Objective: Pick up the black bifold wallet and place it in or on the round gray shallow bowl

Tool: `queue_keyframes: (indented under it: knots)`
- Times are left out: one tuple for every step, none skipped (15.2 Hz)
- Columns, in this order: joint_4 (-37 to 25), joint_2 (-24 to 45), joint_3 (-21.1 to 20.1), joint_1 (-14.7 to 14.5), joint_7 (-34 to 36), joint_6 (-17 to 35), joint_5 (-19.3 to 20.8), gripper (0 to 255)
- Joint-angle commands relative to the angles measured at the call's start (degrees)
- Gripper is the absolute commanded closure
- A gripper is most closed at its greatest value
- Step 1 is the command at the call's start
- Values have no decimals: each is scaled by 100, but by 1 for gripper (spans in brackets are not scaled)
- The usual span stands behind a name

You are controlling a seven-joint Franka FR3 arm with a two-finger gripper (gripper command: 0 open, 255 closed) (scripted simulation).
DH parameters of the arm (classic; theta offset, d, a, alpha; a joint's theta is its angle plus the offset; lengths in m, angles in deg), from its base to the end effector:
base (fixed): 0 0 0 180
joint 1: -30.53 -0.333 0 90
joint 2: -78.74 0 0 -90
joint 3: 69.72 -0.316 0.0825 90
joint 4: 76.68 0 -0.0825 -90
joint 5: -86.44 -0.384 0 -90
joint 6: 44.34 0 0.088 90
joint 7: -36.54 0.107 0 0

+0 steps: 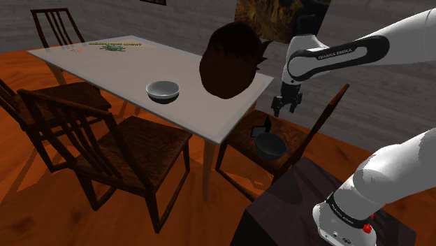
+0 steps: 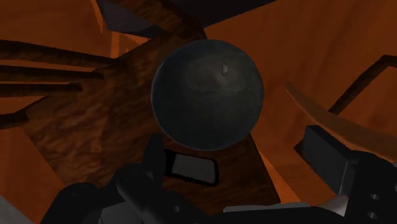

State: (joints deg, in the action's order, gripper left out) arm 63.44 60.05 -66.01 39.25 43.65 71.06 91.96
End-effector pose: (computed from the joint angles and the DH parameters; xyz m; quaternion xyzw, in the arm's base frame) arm 0.4128 -0.0970 0.4131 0.9876 -0.1445 -0.0540 0.0296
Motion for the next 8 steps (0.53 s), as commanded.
queue_keyframes:
  knots:
    - [-63, 384, 72, 70, 123, 361, -43, 0]
    - [-122, 588, 115, 108, 165, 521, -69, 0]
    - [-187, 793, 158, 145, 203, 675, -99, 0]
    - [-258, 999, 201, 180, 238, 825, -134, 0]
    - [-336, 1206, 244, 214, 268, 969, -174, 0]
    - [-419, 1413, 286, 248, 295, 1107, -221, 0]
    - [-507, 1621, 327, 283, 317, 1240, -273, 0]
    - [-601, 1829, 365, 318, 335, 1367, -332, 0]
